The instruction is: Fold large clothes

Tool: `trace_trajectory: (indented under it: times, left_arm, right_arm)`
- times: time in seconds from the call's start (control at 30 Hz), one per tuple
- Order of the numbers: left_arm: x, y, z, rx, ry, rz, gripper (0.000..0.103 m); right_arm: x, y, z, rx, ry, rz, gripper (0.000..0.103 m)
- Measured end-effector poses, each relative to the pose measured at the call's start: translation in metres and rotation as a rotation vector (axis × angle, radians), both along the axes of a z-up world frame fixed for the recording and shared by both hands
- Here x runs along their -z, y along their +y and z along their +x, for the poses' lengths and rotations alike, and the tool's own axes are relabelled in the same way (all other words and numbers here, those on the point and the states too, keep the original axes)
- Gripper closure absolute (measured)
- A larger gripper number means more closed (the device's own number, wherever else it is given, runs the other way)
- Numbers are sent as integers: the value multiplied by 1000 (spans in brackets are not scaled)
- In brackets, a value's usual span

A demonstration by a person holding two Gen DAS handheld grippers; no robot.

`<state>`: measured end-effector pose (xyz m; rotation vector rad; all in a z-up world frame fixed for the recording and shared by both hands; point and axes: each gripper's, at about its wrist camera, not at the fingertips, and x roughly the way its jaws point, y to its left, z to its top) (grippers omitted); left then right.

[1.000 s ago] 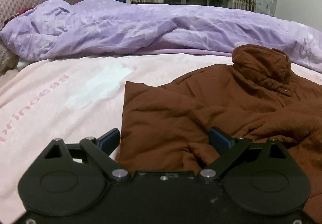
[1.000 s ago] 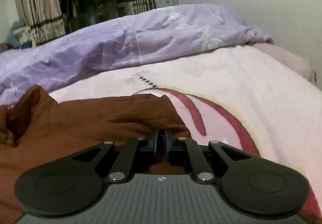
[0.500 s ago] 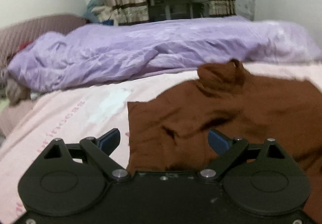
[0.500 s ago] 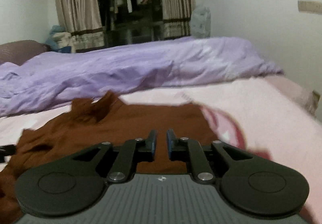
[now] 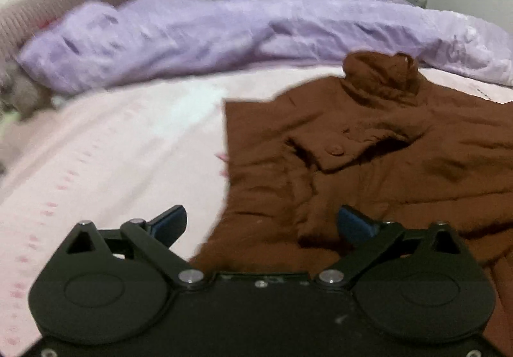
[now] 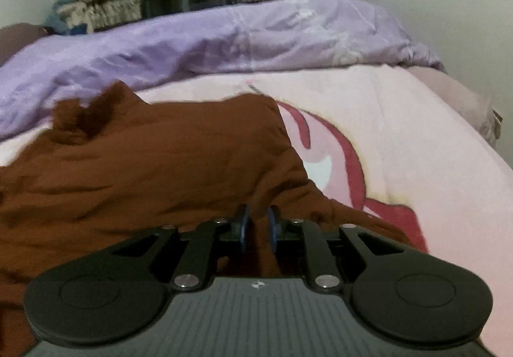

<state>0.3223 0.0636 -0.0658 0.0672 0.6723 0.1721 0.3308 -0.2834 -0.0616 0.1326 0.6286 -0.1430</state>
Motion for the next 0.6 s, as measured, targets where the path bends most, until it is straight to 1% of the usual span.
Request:
trace_trajectory:
  times: [0.03, 0.07, 0.17, 0.23, 0.27, 0.33, 0.37, 0.43, 0.47, 0.5, 0.53, 0.6]
  left_arm:
    - [-8, -2, -10, 1, -13, 19, 0]
    - [-15, -1, -17, 8, -23, 22, 0]
    - [-33, 1, -42, 20, -65, -2, 0]
    - [-35, 1, -64, 22, -84, -15, 0]
    - [-32, 0, -73, 26, -83, -22, 0]
    - [-18, -3, -83, 54, -49, -16, 0]
    - [-6, -7, -82, 56, -18, 7, 0]
    - [24, -11, -74, 31, 75, 75, 0]
    - [36, -11, -73, 35, 77, 94, 0]
    - [40, -8, -79, 41, 26, 77, 0]
    - [41, -5, -80, 37, 28, 56, 0]
    - [38, -1, -78, 30, 43, 31, 0]
  right_arm:
    - [-3, 2, -11, -6, -6, 22, 71]
    - [-7, 4, -23, -21, -16, 47, 70]
    - [-16, 14, -55, -87, -39, 62, 70]
    - [-18, 19, -75, -101, -52, 64, 70]
    - [-18, 21, -83, -109, -57, 75, 70]
    - [-10, 27, -94, -115, -48, 78, 69]
    - [-4, 29, -95, -97, -33, 64, 69]
    - [14, 32, -89, -34, 14, 23, 68]
    - [24, 31, -82, 1, 56, -1, 68]
    - [32, 29, -79, -1, 56, -2, 68]
    - [33, 27, -80, -9, 31, 8, 68]
    - [30, 22, -81, -14, 36, 38, 68]
